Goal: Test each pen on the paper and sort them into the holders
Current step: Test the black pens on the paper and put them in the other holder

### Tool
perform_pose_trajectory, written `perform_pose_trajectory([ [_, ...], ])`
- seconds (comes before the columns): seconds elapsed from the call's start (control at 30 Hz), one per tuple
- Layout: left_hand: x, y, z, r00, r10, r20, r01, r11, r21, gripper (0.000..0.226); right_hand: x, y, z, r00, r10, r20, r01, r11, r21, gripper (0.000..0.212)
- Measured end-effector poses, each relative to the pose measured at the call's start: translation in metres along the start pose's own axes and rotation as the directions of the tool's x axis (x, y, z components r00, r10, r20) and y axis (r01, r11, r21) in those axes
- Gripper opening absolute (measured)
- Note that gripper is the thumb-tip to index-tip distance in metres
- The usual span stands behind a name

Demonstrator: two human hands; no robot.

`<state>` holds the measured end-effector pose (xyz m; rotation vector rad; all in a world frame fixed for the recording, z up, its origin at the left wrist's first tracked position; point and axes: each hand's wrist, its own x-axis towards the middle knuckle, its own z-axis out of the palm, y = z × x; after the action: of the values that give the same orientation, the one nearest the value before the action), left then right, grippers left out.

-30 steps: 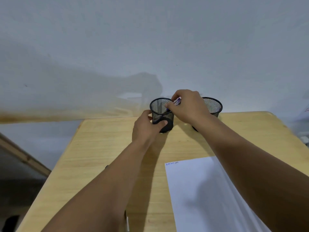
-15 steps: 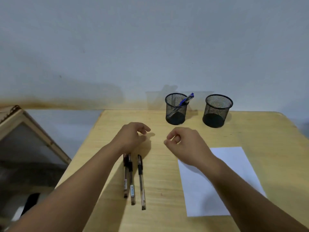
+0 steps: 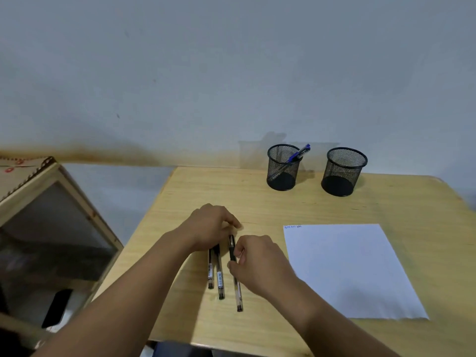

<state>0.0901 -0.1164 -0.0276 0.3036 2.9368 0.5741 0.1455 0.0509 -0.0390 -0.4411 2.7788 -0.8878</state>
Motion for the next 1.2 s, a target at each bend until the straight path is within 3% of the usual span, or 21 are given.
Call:
perform_pose_trajectory([
  [0.4,-0.011,0.009,0.002,0.990,0.131,-0.055,-0.131,0.991,0.016,0.019,0.003,0.018,-0.035,0.996,0.080,-0.037,-0.078,0.996,0.043,0.021],
  [0.7,-0.011,0.032,0.009,0.934,0.287,-0.212,-0.308,0.949,-0.072,0.017,-0.015,0.047,-0.084,0.998,-0.024,-0.065,0.029,0.997,0.076,0.015],
  [0.87,-0.013,0.050,0.020,0.917,0.275,-0.289,-0.320,0.940,-0.121,0.016,-0.023,0.057,-0.088,0.988,-0.089,-0.124,0.102,0.990,0.101,0.001],
  [1.2,-0.013,0.073,0.026,0.917,0.231,-0.326,-0.313,0.922,-0.229,0.015,-0.026,0.068,-0.081,0.965,-0.064,-0.253,0.108,0.981,0.163,0.011],
])
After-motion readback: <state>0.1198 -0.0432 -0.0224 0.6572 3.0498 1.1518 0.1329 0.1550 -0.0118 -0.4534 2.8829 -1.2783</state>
